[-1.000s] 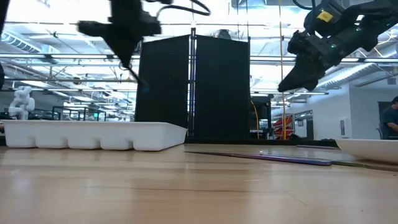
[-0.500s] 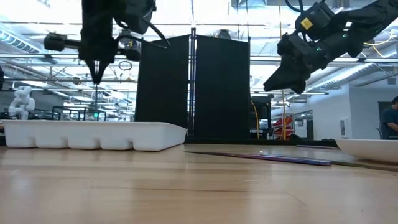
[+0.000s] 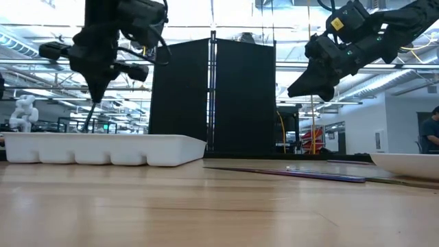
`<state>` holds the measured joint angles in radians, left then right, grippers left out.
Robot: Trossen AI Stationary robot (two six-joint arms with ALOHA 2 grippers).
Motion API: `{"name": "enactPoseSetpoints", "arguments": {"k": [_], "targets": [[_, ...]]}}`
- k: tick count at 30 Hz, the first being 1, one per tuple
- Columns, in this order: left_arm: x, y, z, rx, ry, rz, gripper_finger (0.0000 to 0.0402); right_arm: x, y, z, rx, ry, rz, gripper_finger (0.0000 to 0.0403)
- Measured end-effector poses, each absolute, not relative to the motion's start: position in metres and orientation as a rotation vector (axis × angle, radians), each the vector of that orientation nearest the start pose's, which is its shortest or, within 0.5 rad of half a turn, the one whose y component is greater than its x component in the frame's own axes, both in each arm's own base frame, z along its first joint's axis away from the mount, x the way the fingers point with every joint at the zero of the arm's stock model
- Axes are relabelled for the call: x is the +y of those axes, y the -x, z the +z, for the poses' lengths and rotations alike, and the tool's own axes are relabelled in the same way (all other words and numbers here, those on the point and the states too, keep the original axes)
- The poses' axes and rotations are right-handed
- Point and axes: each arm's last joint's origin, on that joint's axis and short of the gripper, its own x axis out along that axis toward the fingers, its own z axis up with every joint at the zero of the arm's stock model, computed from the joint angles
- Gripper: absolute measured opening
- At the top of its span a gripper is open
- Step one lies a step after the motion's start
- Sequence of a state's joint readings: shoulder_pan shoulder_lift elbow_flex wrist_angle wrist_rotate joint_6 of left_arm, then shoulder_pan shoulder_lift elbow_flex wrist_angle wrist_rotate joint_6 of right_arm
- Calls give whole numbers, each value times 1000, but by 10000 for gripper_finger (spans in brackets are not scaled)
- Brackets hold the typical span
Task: Sort silverware
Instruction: Put the iridescent knife into the white silverware tray
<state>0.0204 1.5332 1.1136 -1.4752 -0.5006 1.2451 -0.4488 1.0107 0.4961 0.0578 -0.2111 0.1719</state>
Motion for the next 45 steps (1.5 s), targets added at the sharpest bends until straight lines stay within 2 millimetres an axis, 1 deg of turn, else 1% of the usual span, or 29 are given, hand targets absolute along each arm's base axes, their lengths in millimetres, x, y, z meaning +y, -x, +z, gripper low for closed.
{"name": "enactPoseSetpoints", "arguments": {"k": [3, 4, 7, 14, 23, 30, 34, 37, 40, 45], "targets": [[21, -224, 231, 1891, -1168, -943, 5, -85, -191, 216, 413, -314, -272, 80], [21, -222, 229, 1888, -1162, -976, 5, -85, -191, 217, 411, -312, -272, 80], [21, -222, 225, 1854, -1180, -1063, 5, -86, -192, 219, 388, -298, -269, 80], [19, -233, 220, 1722, -1291, -1120, 5, -87, -193, 223, 344, -260, -262, 80], [16, -237, 210, 1669, -1189, -1235, 5, -87, -193, 223, 347, -245, -259, 80], [17, -249, 202, 1577, -1260, -1235, 6, -87, -194, 225, 325, -233, -257, 80], [16, -250, 197, 1592, -1229, -1262, 6, -87, -194, 224, 334, -236, -257, 80], [17, -249, 197, 1589, -1198, -1277, 6, -87, -194, 224, 335, -237, -257, 80], [20, -249, 197, 1582, -1142, -1260, 6, -87, -194, 224, 335, -237, -256, 80], [26, -249, 196, 1583, -1114, -1237, 6, -87, -194, 224, 335, -237, -256, 80]]}}
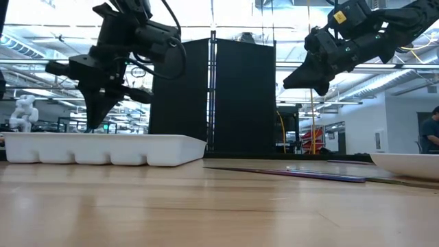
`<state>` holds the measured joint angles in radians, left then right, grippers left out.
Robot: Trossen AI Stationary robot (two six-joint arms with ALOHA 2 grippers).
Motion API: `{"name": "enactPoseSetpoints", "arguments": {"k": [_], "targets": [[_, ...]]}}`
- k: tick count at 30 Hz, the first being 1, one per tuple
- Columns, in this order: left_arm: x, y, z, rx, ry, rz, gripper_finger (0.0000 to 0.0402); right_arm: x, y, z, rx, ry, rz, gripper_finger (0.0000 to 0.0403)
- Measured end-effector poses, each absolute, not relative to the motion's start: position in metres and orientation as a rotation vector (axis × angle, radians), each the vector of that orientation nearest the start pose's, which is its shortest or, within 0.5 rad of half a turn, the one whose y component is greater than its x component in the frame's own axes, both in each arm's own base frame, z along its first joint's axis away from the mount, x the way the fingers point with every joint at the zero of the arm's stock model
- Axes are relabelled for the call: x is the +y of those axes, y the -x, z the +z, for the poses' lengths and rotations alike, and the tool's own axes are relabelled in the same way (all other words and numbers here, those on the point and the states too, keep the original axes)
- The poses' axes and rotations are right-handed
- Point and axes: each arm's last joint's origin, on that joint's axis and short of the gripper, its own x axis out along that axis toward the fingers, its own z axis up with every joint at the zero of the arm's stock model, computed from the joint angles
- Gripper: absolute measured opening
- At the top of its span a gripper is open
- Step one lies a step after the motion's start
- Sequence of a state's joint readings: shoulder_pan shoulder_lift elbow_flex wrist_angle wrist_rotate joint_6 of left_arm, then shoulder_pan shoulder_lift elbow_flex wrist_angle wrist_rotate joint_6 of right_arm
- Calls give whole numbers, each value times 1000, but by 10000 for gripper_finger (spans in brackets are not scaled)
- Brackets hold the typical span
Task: Sort silverware
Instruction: Put the iridescent knife into the white silverware tray
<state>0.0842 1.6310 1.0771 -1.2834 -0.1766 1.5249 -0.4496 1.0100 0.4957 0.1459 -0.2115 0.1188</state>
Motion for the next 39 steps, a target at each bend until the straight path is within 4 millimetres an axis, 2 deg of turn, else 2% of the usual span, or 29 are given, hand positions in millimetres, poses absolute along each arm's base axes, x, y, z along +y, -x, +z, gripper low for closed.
{"name": "enactPoseSetpoints", "arguments": {"k": [3, 12, 30, 33, 39], "targets": [[29, -249, 196, 1582, -1105, -1226, 15, -87, -194, 224, 335, -237, -256, 80], [30, -251, 196, 1580, -1096, -1181, 72, -87, -194, 224, 336, -237, -256, 80], [33, -251, 196, 1637, -1139, -1133, 77, -87, -194, 224, 336, -238, -255, 80], [36, -251, 197, 1662, -1024, -1039, 77, -87, -194, 224, 336, -238, -255, 80], [47, -258, 211, 1590, -486, -757, 77, -87, -194, 224, 337, -238, -252, 80]]}}
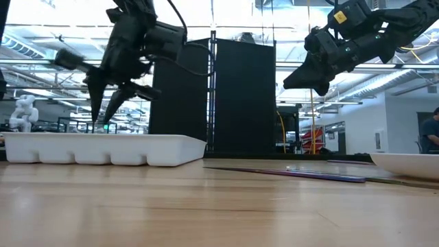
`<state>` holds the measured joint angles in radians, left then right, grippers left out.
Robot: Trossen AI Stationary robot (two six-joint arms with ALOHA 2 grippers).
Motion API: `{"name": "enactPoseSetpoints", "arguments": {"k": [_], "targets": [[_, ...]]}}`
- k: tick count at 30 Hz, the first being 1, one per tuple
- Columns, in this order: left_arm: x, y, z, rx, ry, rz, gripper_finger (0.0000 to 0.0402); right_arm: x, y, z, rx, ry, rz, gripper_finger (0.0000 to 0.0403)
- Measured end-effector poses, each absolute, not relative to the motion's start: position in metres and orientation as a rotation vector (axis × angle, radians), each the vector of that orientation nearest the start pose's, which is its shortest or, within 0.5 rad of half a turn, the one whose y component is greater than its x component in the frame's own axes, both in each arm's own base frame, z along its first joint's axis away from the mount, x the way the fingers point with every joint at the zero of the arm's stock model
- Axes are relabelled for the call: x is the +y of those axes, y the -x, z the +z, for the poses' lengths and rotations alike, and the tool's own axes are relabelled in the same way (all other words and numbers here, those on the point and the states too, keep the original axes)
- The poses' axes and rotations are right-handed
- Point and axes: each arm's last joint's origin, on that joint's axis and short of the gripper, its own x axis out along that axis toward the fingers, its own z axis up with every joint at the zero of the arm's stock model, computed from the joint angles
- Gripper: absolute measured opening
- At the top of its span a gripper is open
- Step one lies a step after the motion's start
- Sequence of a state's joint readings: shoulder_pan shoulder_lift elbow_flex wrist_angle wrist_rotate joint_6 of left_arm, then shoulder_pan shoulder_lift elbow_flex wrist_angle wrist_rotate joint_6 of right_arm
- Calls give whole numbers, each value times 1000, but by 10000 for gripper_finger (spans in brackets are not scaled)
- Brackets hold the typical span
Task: Sort silverware
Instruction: Put the iridescent knife into the white silverware tray
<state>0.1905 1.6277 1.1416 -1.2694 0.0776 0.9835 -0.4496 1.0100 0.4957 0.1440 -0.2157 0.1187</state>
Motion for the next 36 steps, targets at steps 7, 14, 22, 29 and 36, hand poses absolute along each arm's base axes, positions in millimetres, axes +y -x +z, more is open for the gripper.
{"name": "enactPoseSetpoints", "arguments": {"k": [7, 14, 22, 29, 36], "targets": [[60, -251, 225, 1597, 133, -442, 77, -86, -193, 223, 351, -239, -252, 80], [53, -231, 205, 1760, 242, -359, 77, -86, -193, 222, 363, -244, -253, 80], [53, -221, 168, 1675, 196, -346, 77, -86, -192, 219, 395, -250, -253, 80], [53, -220, 160, 1642, 202, -354, 77, -86, -192, 219, 394, -250, -253, 80], [47, -222, 158, 1627, 152, -389, 77, -86, -192, 219, 393, -246, -253, 80]]}}
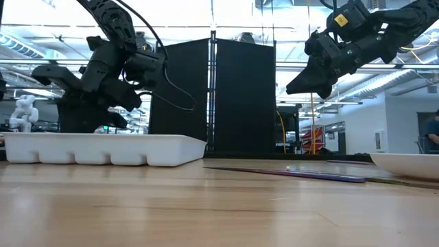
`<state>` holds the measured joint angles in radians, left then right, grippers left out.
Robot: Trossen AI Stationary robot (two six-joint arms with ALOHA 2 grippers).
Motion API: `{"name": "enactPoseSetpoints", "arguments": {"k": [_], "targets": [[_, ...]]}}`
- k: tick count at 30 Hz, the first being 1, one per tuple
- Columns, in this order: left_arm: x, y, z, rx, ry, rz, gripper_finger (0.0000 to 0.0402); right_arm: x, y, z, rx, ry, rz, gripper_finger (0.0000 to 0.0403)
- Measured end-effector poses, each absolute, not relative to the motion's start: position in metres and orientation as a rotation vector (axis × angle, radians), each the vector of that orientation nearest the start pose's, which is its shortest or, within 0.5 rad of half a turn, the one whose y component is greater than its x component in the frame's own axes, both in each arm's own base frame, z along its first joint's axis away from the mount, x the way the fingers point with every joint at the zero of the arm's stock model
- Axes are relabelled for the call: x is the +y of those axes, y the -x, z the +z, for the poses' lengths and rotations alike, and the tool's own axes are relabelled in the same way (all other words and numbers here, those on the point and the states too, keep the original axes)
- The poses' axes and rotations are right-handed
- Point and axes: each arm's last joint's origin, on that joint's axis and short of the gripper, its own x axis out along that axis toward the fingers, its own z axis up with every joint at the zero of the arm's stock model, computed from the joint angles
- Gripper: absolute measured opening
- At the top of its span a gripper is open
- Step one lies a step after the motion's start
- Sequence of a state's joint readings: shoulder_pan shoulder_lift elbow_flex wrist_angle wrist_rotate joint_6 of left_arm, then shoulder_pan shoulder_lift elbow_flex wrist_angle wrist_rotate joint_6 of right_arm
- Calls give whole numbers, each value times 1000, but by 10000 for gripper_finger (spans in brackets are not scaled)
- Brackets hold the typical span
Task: Sort silverware
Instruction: Put the iridescent knife into the white silverware tray
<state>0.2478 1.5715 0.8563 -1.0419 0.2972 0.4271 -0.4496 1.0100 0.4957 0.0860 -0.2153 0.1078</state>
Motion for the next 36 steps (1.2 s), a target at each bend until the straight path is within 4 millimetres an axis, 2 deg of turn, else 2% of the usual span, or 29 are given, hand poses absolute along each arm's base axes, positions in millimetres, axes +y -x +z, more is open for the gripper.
{"name": "enactPoseSetpoints", "arguments": {"k": [8, 17, 20, 25, 36], "targets": [[49, -228, 157, 1567, 125, -376, 77, -86, -192, 219, 393, -247, -253, 80], [46, -219, 144, 1561, 150, -392, 77, -86, -192, 219, 393, -250, -253, 80], [47, -221, 145, 1562, 141, -392, 60, -86, -192, 219, 393, -250, -253, 80], [48, -224, 150, 1553, 111, -402, 8, -86, -192, 220, 385, -245, -253, 80], [51, -235, 170, 1568, 89, -395, 1, -86, -192, 220, 388, -221, -248, 80]]}}
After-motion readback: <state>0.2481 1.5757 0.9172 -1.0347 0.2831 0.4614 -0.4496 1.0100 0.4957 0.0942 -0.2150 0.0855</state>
